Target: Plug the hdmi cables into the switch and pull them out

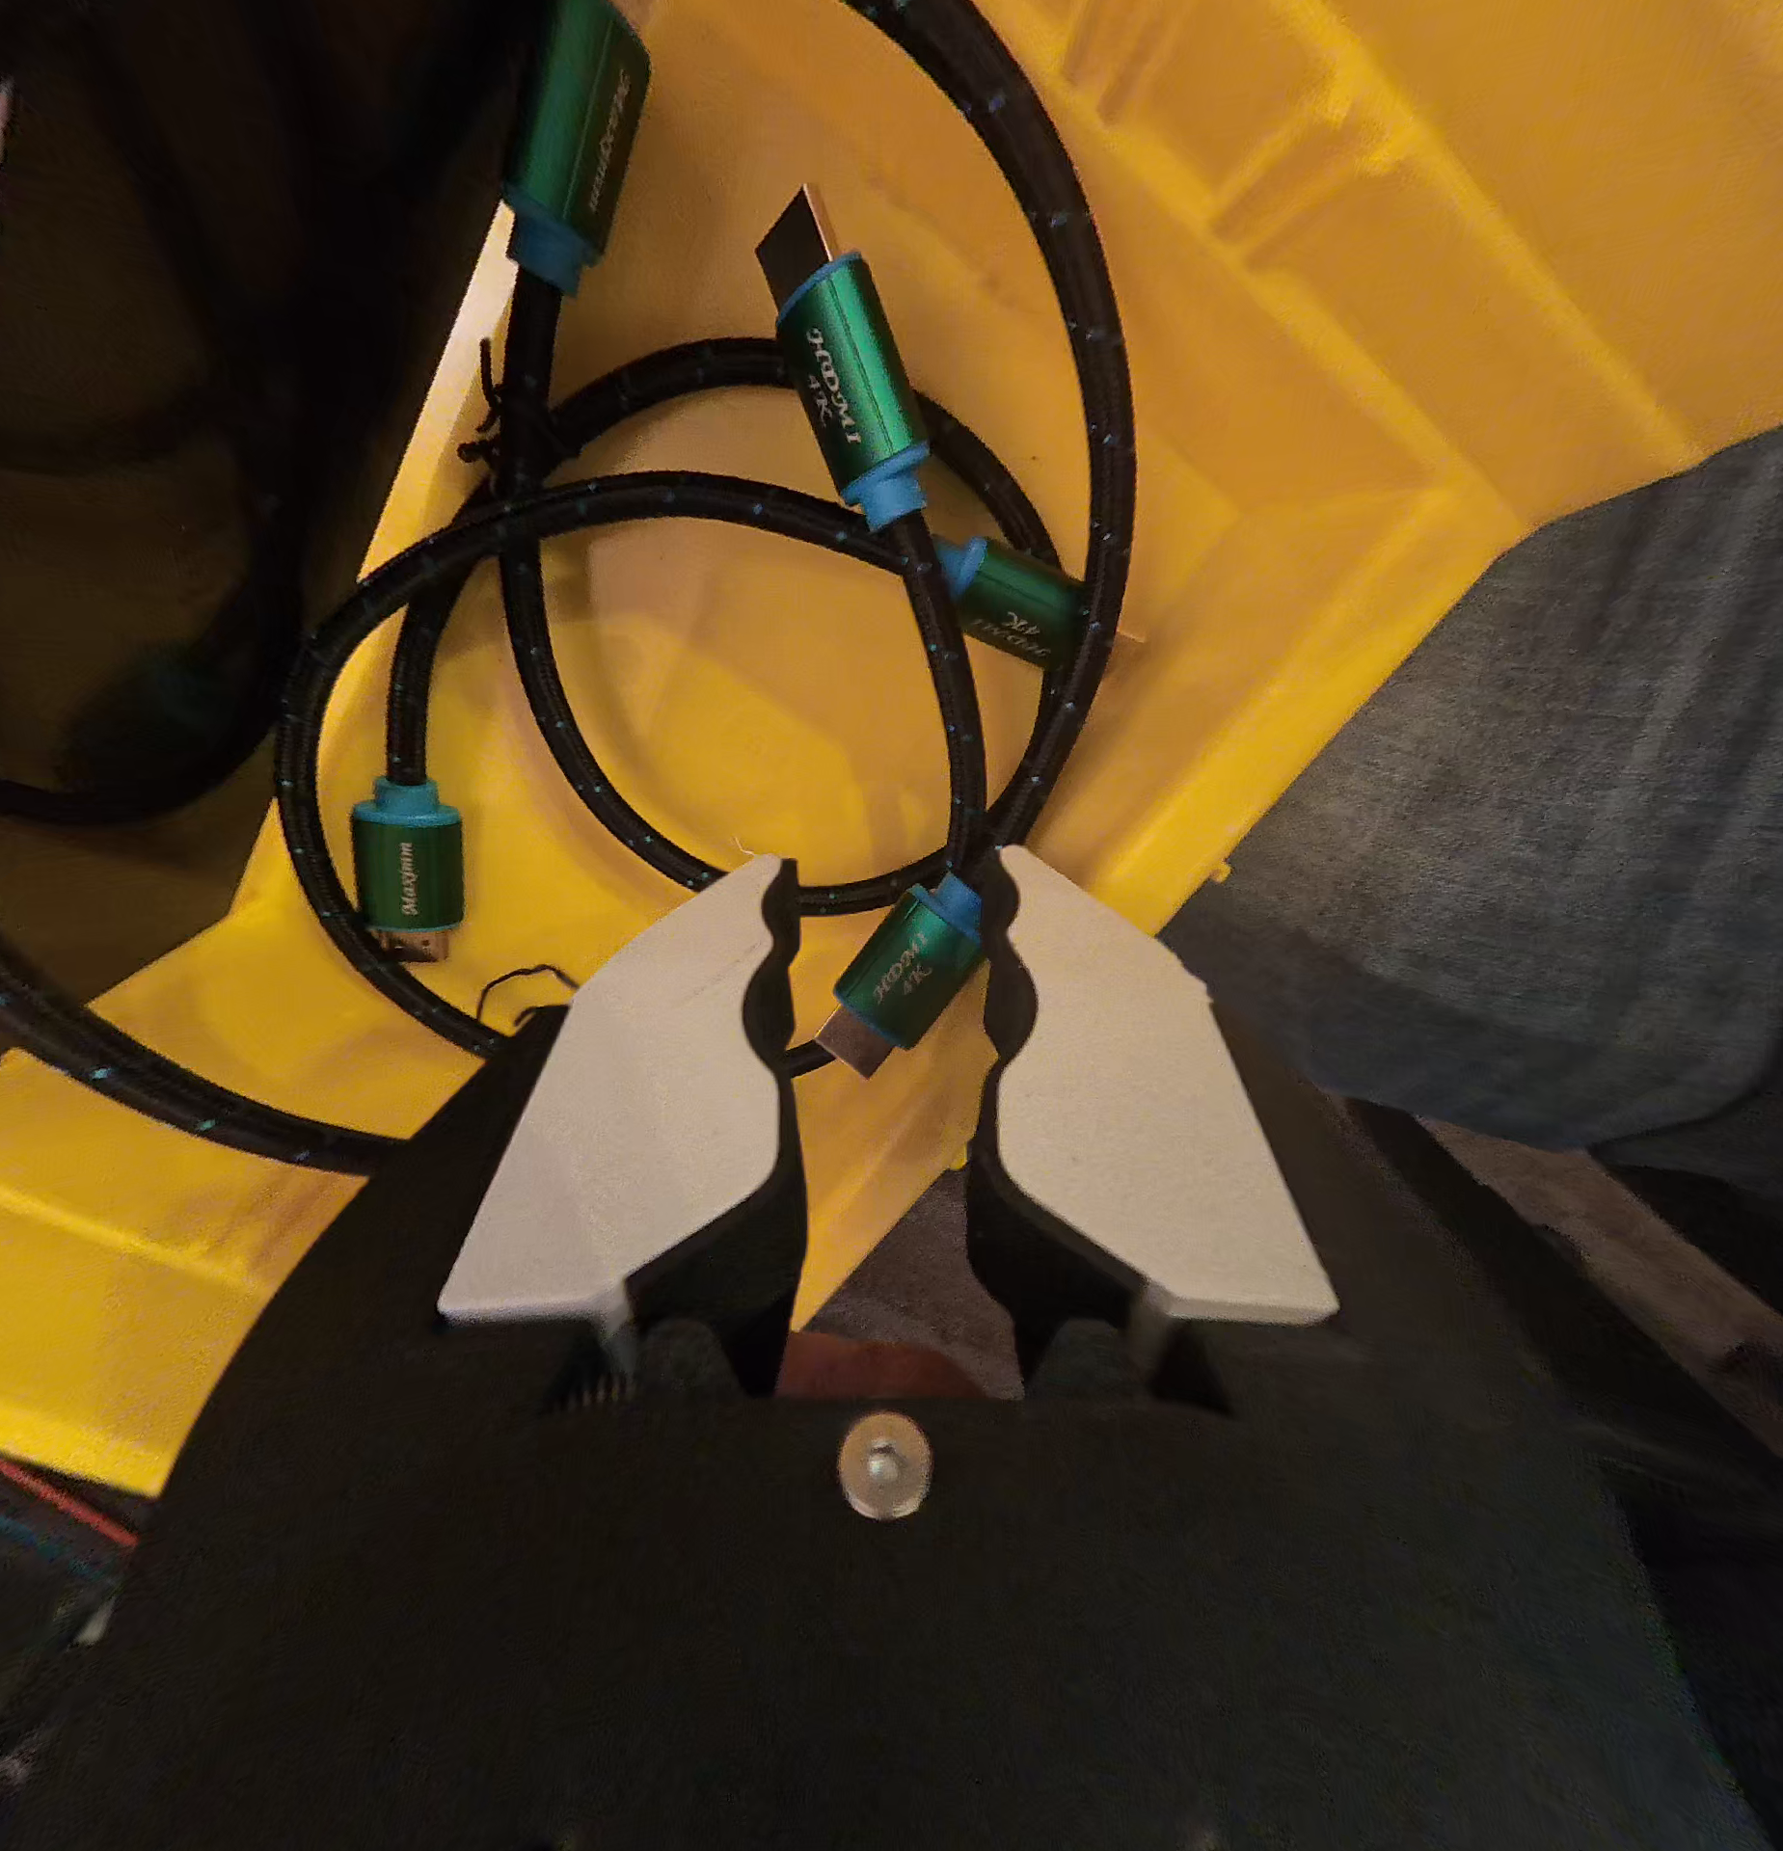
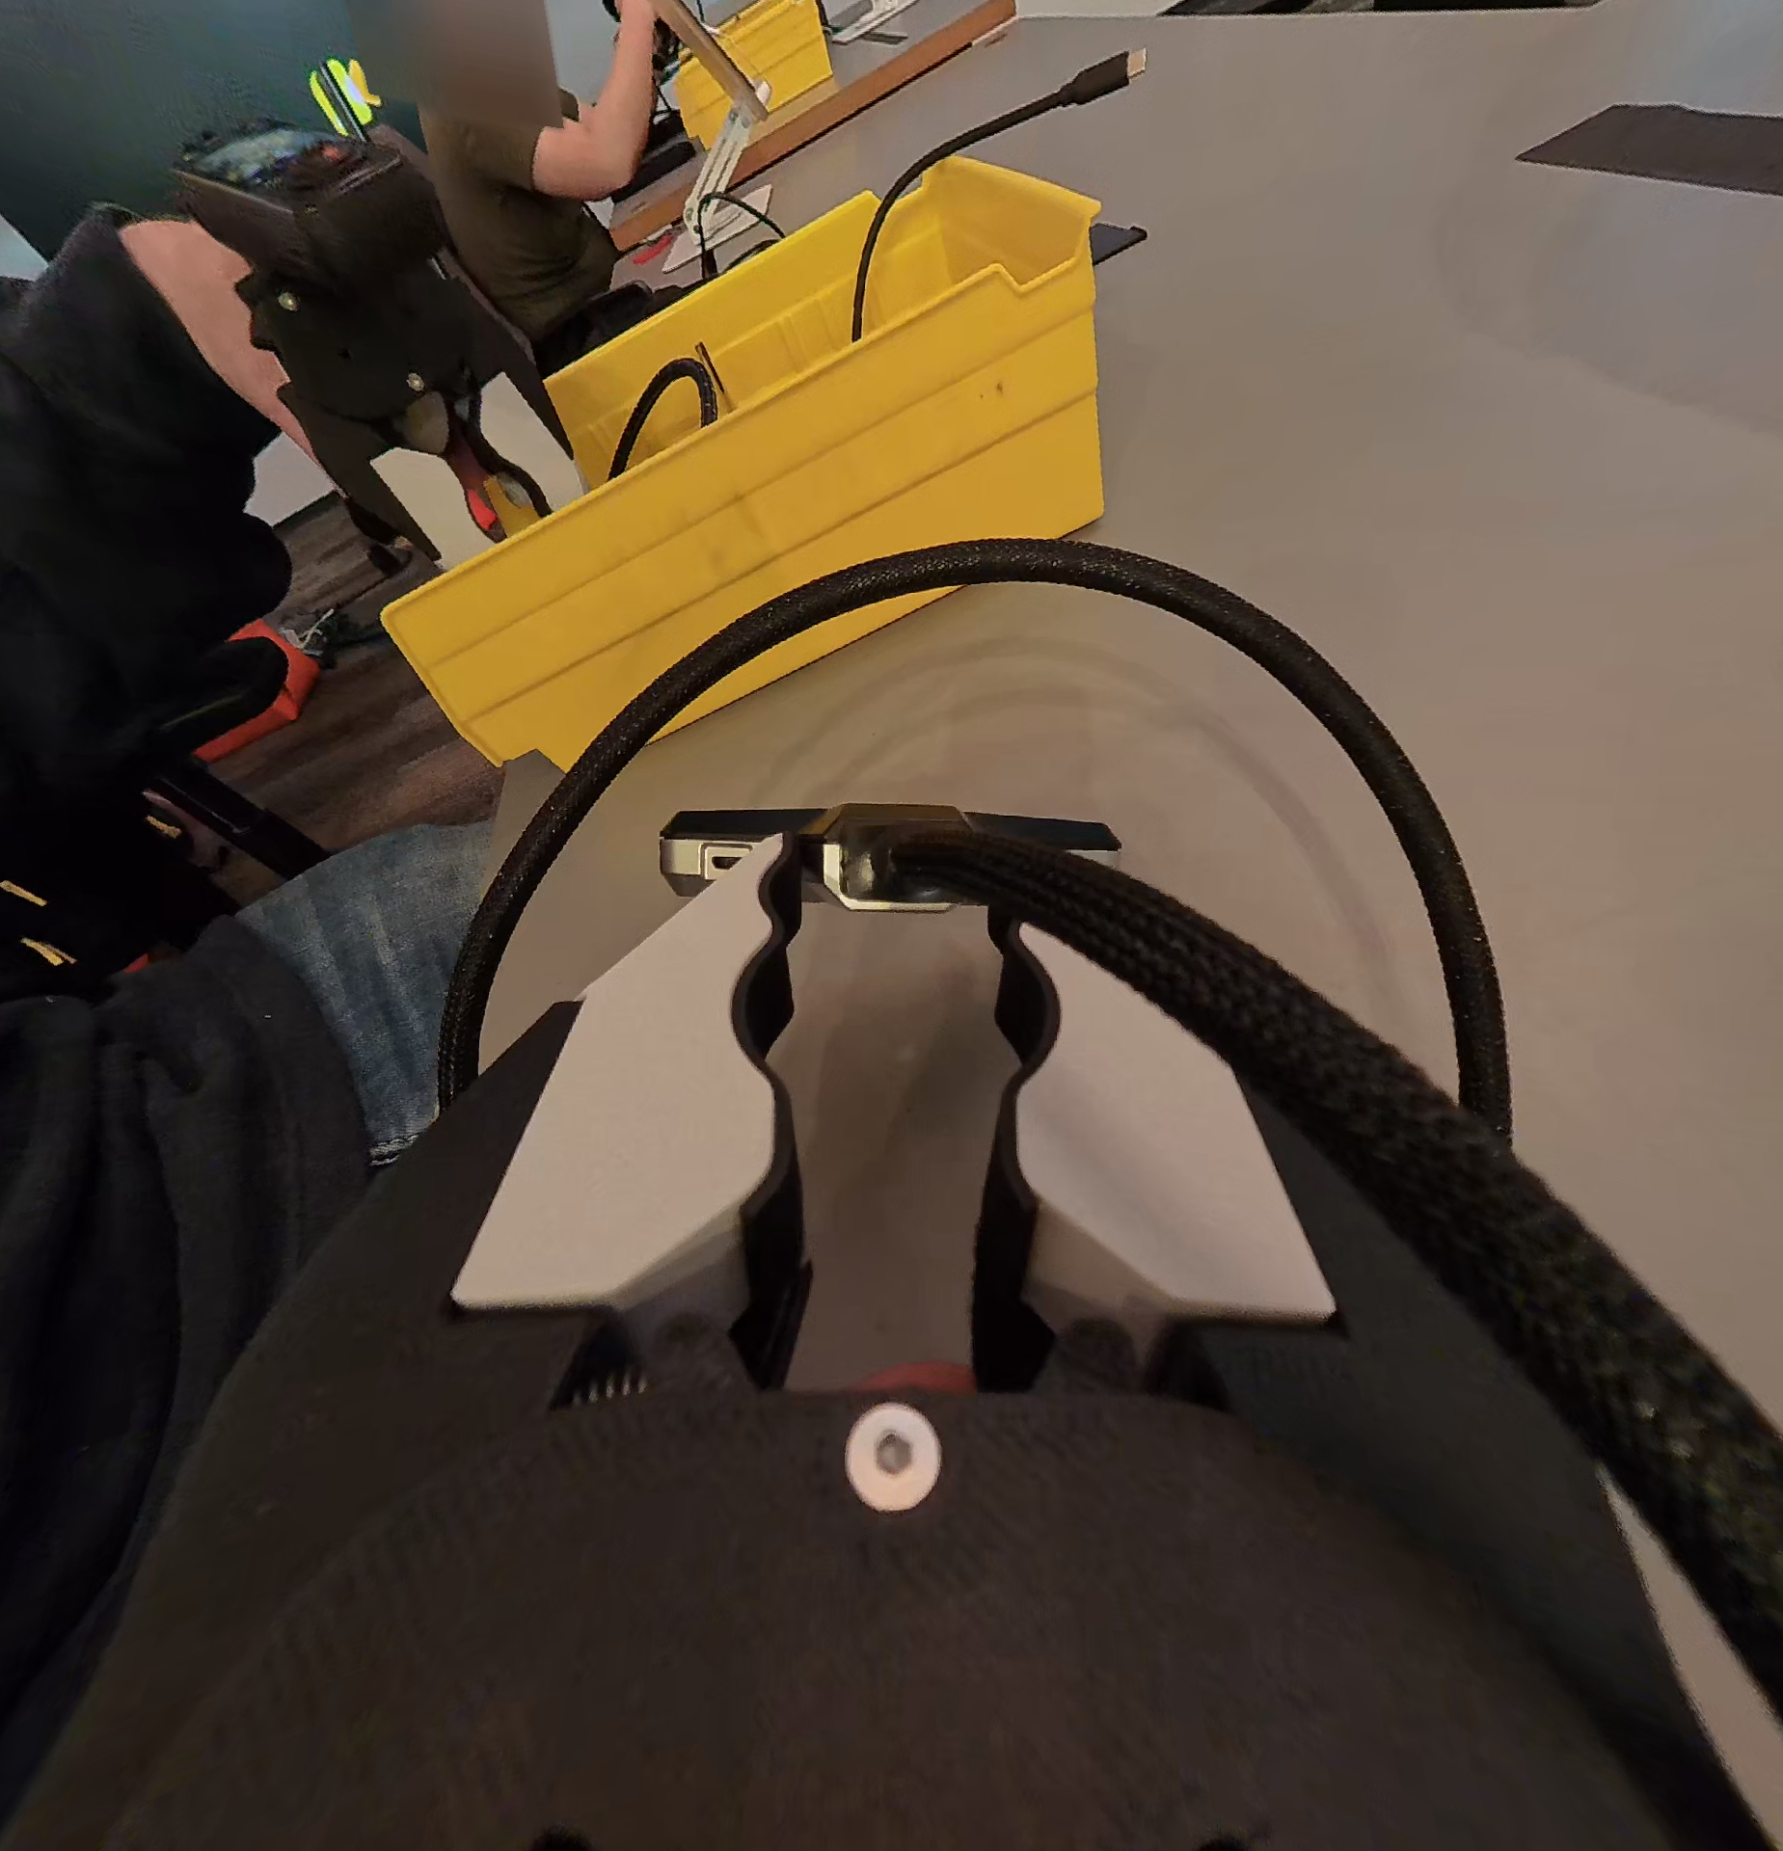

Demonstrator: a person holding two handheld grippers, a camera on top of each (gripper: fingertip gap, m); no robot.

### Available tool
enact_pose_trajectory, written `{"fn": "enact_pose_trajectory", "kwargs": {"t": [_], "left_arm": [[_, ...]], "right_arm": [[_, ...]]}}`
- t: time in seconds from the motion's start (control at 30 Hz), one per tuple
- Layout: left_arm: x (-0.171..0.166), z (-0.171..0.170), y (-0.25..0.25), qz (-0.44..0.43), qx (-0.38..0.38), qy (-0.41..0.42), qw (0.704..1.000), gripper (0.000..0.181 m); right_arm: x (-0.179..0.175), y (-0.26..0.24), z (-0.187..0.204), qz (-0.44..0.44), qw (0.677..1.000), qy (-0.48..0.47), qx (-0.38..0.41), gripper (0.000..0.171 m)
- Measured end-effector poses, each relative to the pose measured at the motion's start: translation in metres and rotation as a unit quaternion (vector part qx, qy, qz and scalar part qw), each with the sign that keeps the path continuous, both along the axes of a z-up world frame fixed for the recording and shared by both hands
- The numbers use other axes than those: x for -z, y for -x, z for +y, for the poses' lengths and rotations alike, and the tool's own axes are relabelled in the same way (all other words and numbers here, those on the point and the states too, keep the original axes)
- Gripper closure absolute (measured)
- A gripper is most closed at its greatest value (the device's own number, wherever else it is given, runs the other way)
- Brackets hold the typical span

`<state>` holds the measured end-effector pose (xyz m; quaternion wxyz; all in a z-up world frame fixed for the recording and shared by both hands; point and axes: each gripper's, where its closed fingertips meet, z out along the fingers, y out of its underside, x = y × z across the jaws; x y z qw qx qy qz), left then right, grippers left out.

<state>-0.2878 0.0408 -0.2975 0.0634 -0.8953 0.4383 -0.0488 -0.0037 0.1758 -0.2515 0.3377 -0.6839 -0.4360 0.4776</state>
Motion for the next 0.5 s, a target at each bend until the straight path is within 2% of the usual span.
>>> {"fn": "enact_pose_trajectory", "kwargs": {"t": [0.03, 0.17, 0.3, 0.5], "left_arm": [[0.0, 0.0, 0.0, -0.011, -0.007, 0.005, 1.0, 0.146], [-0.003, 0.0, -0.007, -0.071, -0.029, 0.022, 0.997, 0.134], [-0.011, 0.004, -0.025, -0.104, -0.004, -0.002, 0.995, 0.137], [0.013, 0.019, -0.032, -0.025, 0.006, -0.015, 1.0, 0.154]], "right_arm": [[0.0, 0.0, 0.0, 0.0, 1.0, 0.001, 0.0, 0.135], [0.0, 0.001, -0.001, 0.0, 1.0, 0.001, -0.001, 0.135], [0.0, 0.002, 0.0, 0.0, 1.0, 0.001, 0.0, 0.135], [0.001, 0.002, -0.002, -0.001, 1.0, 0.001, -0.002, 0.136]]}}
